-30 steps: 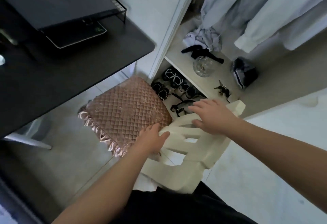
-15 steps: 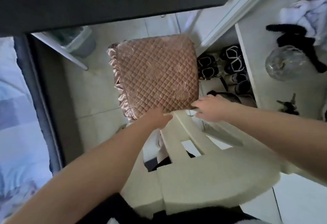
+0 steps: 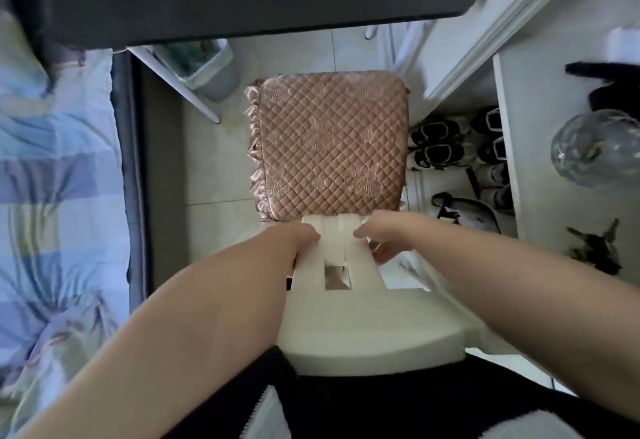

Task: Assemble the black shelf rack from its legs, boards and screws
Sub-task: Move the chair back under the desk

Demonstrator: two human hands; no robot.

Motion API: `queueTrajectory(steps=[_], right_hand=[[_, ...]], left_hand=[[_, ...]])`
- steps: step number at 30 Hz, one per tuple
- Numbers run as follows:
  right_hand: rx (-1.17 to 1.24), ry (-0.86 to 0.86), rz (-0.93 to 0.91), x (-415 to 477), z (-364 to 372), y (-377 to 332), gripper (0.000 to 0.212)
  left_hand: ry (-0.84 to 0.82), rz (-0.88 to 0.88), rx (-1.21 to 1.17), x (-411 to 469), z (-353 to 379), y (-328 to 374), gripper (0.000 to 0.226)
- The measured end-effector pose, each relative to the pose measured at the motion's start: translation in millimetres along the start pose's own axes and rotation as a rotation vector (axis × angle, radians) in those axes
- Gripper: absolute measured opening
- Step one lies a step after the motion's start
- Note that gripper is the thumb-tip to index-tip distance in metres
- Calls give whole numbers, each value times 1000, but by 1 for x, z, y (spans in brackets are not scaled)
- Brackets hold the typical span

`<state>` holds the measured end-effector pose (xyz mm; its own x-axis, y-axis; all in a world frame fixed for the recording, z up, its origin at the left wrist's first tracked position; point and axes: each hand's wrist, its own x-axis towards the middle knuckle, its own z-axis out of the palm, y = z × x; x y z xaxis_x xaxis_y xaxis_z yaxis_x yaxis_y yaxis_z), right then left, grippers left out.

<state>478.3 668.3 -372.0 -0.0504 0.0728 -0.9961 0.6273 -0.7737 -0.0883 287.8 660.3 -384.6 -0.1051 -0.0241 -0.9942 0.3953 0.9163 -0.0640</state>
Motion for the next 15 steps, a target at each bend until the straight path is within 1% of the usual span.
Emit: queueTrajectory(steps=[2, 4, 7, 9, 11, 13, 15], right_hand=[[202, -95, 100, -5, 2, 0, 36], [308, -192, 197, -11, 0, 1, 34], [425, -271, 242, -16, 4, 5, 34], [450, -252, 226, -15, 15, 11, 27], [417, -184, 175, -12, 23, 16, 20], [388, -134, 133, -10, 23, 13, 17], [352, -108, 106, -12, 18, 6, 20]], left_hand=[[-10, -40, 11, 0, -3, -4, 24], [-18, -39, 60, -2, -2, -7, 32], [20, -25, 60, -9, 0, -14, 44], [49, -2, 48, -9, 4, -20, 55], [86, 31, 26, -10, 6, -21, 62], [71, 33, 44, -12, 4, -16, 55], [73, 24, 80, -17, -1, -7, 47]])
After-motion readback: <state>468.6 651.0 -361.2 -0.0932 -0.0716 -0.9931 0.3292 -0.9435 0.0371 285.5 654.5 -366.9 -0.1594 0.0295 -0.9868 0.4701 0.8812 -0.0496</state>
